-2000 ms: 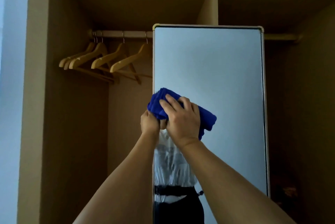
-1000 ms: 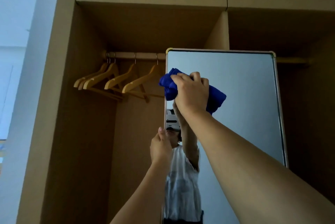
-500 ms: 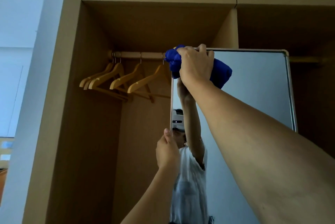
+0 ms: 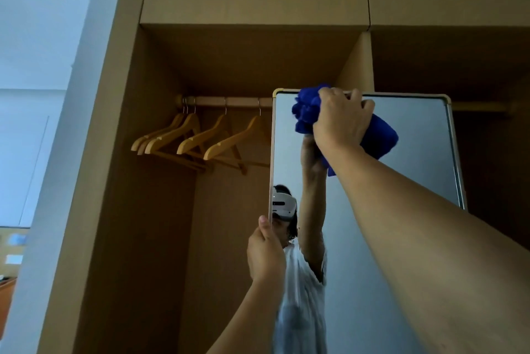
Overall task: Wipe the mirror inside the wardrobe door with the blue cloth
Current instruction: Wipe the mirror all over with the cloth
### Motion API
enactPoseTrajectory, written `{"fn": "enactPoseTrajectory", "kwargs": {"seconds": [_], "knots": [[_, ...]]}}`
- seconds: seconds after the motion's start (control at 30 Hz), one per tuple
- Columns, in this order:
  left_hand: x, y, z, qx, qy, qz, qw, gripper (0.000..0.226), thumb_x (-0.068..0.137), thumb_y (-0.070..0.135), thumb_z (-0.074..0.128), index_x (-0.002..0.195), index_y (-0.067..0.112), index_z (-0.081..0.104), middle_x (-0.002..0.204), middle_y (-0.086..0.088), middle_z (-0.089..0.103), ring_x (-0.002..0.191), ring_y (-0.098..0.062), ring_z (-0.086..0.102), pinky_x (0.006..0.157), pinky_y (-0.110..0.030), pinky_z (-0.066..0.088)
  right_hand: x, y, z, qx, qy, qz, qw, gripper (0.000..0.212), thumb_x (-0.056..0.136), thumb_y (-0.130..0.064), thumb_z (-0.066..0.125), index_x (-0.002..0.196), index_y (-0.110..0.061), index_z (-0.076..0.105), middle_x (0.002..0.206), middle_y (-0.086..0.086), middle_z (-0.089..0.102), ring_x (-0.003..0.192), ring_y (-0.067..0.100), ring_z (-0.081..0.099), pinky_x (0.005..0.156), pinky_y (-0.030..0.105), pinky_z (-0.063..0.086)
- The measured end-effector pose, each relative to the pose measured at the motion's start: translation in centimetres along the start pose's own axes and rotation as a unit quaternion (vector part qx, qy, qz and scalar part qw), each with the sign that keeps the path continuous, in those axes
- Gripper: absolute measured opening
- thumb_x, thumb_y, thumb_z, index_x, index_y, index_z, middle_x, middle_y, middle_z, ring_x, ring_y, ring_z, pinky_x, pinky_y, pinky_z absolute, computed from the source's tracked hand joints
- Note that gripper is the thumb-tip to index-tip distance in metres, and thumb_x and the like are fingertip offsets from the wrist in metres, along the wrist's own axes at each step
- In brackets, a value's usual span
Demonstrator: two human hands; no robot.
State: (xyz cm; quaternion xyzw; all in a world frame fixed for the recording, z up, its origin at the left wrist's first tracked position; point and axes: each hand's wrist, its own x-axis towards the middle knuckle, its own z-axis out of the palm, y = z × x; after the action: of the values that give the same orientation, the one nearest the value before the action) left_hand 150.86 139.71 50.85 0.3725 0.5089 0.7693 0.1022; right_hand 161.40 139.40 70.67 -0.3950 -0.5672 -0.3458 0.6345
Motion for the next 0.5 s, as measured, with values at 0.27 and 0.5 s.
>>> {"fn": "enactPoseTrajectory", "kwargs": {"seconds": [0.27, 0.5], "knots": [[0.0, -0.1, 0.1, 0.000, 0.012, 0.007, 1.000, 0.079, 0.091, 0.059, 0.017, 0.105, -0.006, 0.059, 0.099, -0.026, 0.065, 0.096, -0.044, 0.061, 0.081, -0.050, 0.051, 0.1, -2.3, 0.1, 0.026, -0.019, -0.037, 0.999, 0.030, 0.081, -0.012, 0.063, 0.110, -0.018, 0.054, 0.108, 0.005, 0.062, 0.106, 0.028, 0.048, 0.087, 0.041, 0.032], [0.5, -0.7, -0.1, -0.046, -0.014, 0.009, 0.999, 0.075, 0.084, 0.065, 0.024, 0.084, -0.001, 0.058, 0.061, -0.013, 0.055, 0.053, -0.025, 0.050, 0.061, -0.040, 0.043, 0.0, -3.8, 1.4, 0.050, 0.003, -0.139, 0.989, 0.038, 0.084, -0.013, 0.060, 0.121, -0.021, 0.052, 0.119, 0.002, 0.060, 0.111, 0.028, 0.047, 0.090, 0.042, 0.032]]}}
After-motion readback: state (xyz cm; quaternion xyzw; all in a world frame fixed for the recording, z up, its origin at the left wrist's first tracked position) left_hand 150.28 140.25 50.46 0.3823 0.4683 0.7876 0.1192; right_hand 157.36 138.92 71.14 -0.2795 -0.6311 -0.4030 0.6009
